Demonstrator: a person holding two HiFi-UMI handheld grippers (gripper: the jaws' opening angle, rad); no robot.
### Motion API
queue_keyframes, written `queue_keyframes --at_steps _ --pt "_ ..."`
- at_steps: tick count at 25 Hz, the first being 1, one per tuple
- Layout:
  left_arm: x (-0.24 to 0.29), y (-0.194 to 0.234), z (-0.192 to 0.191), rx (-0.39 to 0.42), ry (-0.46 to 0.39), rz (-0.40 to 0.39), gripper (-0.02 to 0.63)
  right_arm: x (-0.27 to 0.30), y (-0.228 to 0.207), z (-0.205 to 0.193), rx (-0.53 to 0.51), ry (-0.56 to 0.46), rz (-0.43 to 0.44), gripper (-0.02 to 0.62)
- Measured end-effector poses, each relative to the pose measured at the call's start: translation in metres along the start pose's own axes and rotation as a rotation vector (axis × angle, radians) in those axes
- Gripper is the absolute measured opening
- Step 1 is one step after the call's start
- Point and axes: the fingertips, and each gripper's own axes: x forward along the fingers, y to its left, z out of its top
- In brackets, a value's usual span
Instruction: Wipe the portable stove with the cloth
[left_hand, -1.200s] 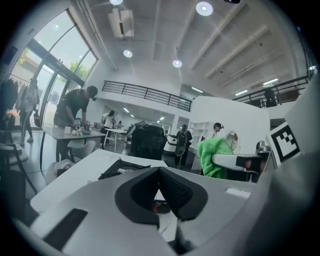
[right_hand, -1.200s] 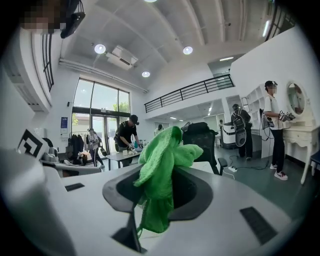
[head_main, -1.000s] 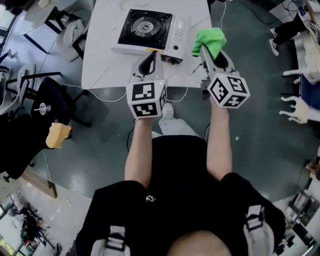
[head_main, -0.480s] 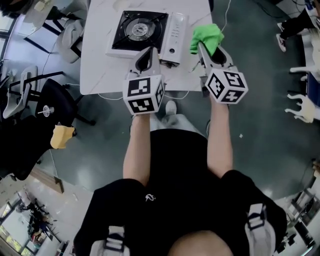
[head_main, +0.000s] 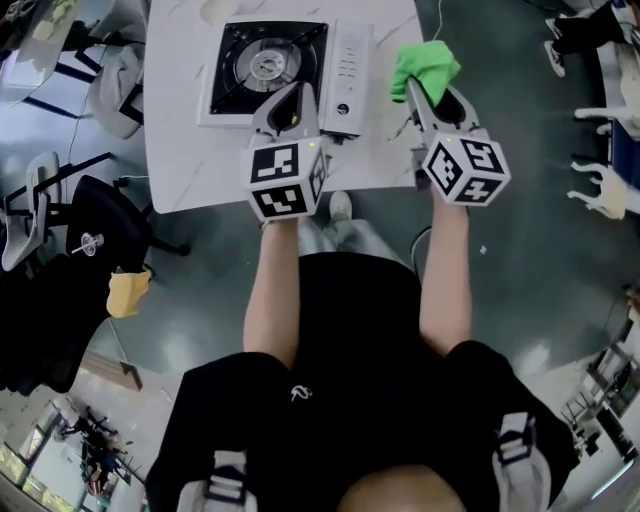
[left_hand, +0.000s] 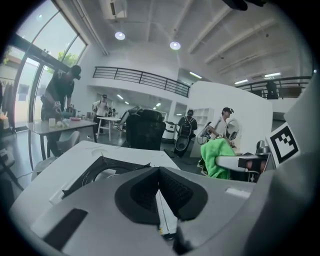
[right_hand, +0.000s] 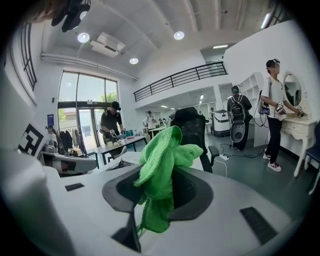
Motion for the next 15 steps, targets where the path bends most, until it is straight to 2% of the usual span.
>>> queue_keyframes --at_steps 6,15 --pt "0.03 0.011 -0.004 -0.037 0.029 -0.081 -0.006 0.046 0.014 -0.013 -0.016 0.059 -0.016 0.12" --pt "0.06 0.036 0.009 -0.059 0.068 -0.111 -0.006 0.115 0.017 -0.008 -0.191 0.139 0.001 0.12"
